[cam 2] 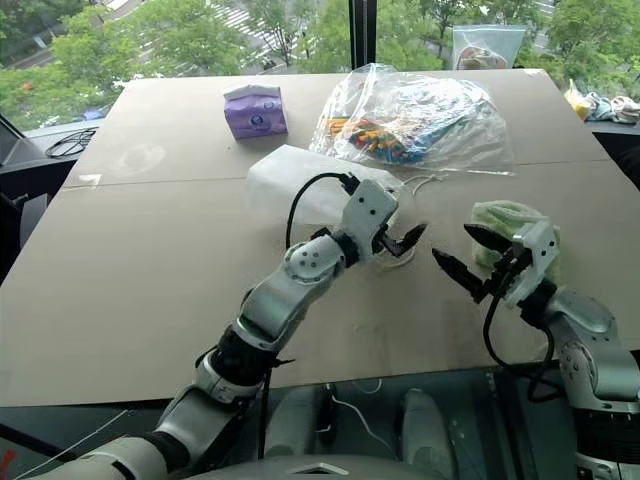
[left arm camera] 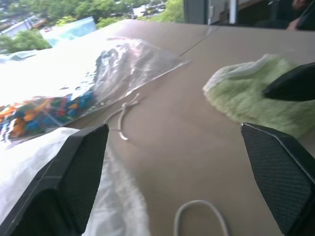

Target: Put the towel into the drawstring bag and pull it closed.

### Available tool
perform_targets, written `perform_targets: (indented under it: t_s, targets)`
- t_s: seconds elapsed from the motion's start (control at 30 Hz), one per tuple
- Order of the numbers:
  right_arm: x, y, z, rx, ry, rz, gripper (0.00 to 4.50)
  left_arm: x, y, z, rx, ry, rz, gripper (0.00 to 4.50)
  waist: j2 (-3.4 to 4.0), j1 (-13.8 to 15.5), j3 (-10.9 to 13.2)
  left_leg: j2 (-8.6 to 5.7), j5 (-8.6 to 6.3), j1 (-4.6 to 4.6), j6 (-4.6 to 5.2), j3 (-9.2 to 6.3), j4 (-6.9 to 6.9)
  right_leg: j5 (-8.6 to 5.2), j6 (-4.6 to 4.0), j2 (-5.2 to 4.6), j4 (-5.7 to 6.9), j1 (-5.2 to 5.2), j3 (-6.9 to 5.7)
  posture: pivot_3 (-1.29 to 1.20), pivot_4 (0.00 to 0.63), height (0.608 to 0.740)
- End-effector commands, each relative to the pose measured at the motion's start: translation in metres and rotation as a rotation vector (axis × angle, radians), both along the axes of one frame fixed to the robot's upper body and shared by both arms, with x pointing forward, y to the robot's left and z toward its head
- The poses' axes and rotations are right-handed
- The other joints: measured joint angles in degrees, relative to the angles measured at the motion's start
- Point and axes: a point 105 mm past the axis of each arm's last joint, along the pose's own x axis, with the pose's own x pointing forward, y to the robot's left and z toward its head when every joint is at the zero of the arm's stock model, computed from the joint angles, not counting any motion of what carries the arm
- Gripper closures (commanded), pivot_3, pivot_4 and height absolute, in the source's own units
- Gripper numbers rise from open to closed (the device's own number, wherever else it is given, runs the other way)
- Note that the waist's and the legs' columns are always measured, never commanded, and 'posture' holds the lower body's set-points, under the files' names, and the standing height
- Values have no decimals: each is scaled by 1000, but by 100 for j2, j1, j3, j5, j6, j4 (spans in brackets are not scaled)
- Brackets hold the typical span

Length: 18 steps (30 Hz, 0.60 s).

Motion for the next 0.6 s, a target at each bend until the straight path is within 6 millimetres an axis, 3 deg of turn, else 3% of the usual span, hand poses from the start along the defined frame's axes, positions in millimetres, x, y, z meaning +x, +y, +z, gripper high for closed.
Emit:
perform_targets:
  t_s: [0.03, 0.3, 0.47, 0.6]
  targets:
    - [-9, -2, 21, 14, -70, 30, 0, 10, 1, 14, 61, -144, 76, 81, 0, 0, 0, 0, 0, 0, 0, -6, 0, 0, 0, 0, 0, 0, 0, 0, 150, 740]
    - [-16, -1, 22, 16, -41, 94, 0, 25, 9, 10, 309, -284, 210, 81, -1, 8, 1, -4, 0, -4, 0, -23, -1, 2, -4, -2, 0, -1, -2, 0, 150, 740]
    - [-16, 3, 20, 14, -34, 118, 0, 33, 36, 14, 404, -346, 362, 81, -1, -5, 1, -3, 0, -4, 0, -27, -1, 4, -7, -3, 0, -2, -4, 0, 150, 740]
    - [-16, 5, 18, 10, -29, 127, 0, 34, 45, 19, 407, -378, 440, 81, -1, 4, 1, -4, 0, -6, 0, -28, -1, 4, -7, -4, 1, -2, -4, 0, 150, 740]
